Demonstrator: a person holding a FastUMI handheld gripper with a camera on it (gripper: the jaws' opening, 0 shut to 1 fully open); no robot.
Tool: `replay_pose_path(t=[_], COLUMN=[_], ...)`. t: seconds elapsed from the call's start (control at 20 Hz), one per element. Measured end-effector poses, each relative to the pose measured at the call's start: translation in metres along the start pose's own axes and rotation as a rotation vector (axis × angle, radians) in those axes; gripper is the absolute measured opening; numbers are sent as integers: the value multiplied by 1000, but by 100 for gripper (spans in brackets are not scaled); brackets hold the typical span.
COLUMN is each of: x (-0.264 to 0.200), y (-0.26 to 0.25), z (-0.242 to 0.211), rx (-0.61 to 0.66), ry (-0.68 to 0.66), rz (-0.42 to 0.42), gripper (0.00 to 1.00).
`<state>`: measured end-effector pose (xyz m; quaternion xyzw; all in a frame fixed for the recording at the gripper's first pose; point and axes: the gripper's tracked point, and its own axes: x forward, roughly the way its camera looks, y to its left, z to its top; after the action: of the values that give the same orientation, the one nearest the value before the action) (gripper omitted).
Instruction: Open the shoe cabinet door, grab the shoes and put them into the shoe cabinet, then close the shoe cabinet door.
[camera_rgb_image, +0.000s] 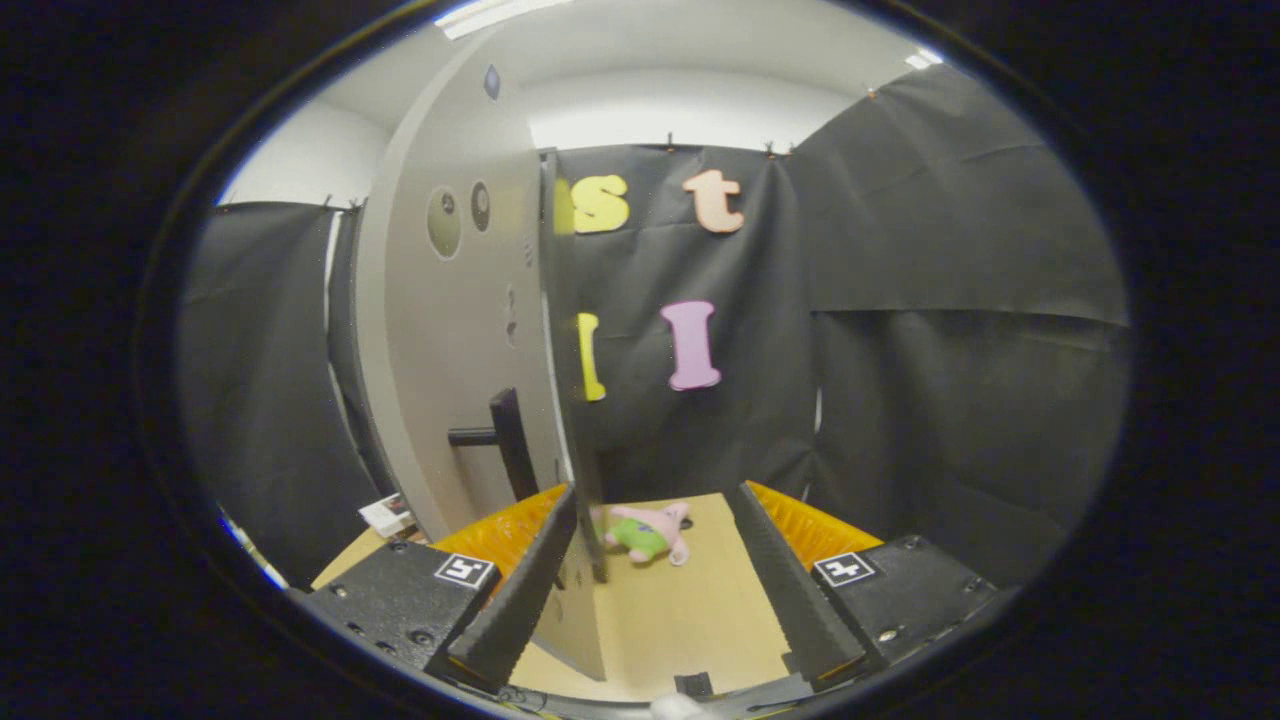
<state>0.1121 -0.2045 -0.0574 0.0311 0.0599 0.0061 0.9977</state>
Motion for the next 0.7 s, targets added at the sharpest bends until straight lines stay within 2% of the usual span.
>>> replay_pose_path(t=[0.1,0.35,0.5,0.7], x=[6,7,5,17], y=[-1,24,64,121], z=[8,2,-4,-13], rx=[-41,-34,-21,-27], ry=[-18,32,40,49], rz=[29,145,215,250], gripper=[99,97,96,96])
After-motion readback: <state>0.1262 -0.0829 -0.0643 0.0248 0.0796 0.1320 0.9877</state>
